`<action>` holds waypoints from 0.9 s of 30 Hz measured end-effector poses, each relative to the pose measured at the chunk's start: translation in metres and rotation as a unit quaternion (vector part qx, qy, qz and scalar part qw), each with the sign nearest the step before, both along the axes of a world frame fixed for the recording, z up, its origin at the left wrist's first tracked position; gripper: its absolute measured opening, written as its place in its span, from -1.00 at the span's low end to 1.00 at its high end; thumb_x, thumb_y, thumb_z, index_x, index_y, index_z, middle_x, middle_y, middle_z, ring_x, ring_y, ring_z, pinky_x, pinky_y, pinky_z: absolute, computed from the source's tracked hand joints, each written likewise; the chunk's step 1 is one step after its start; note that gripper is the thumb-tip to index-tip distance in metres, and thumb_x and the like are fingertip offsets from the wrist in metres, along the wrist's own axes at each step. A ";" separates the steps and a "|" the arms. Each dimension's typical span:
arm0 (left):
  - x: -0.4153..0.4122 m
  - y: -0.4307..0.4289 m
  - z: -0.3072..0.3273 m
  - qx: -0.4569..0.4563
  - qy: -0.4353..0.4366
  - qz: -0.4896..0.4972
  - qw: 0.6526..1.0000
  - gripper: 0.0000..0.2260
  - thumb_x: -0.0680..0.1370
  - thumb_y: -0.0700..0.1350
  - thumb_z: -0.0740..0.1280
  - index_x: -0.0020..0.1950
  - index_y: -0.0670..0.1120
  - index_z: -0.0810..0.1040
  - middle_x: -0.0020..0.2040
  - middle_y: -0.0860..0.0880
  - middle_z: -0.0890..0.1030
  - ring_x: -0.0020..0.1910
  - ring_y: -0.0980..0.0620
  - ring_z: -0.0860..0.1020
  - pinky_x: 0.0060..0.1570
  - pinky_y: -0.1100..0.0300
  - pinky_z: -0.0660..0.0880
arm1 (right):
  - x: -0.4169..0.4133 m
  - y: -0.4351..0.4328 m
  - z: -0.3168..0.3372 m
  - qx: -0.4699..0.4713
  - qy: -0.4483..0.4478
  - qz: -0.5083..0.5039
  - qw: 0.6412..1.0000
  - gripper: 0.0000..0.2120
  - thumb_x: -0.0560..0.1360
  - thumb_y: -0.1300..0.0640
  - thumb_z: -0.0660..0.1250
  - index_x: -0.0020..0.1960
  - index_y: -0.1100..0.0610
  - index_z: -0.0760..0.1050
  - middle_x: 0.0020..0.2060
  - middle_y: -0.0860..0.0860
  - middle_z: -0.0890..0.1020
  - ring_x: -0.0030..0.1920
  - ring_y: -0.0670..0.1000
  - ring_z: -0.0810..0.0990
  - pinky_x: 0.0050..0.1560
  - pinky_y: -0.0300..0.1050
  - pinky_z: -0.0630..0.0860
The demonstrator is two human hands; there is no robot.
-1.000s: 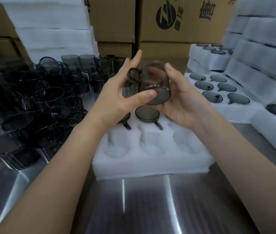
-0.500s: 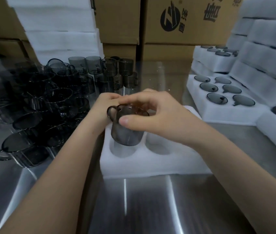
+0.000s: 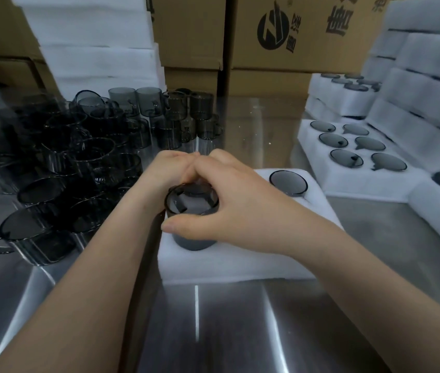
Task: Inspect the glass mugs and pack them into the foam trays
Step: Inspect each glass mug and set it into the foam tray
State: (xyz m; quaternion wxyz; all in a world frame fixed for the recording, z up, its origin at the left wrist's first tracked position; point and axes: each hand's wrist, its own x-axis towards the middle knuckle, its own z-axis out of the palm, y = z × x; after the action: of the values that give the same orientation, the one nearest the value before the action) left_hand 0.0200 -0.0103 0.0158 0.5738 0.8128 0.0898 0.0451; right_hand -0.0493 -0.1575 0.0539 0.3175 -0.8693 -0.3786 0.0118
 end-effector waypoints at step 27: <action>-0.006 0.003 0.002 -0.056 0.036 0.025 0.997 -0.73 0.59 -0.11 0.29 -0.27 -0.06 0.67 -0.42 0.05 0.65 -0.47 0.19 0.56 -0.29 0.24 0.44 | -0.012 0.010 -0.018 -0.290 -0.173 -0.015 0.941 -0.38 0.52 -0.38 -0.11 0.33 0.05 0.24 0.51 0.13 0.14 0.50 0.16 0.05 0.42 0.25 0.01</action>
State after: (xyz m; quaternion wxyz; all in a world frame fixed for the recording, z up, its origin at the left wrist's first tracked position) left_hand 0.0138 -0.0073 0.0178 0.6135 0.7780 0.1330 0.0254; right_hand -0.0615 -0.1471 0.0360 -0.0187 -0.9180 -0.3945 -0.0347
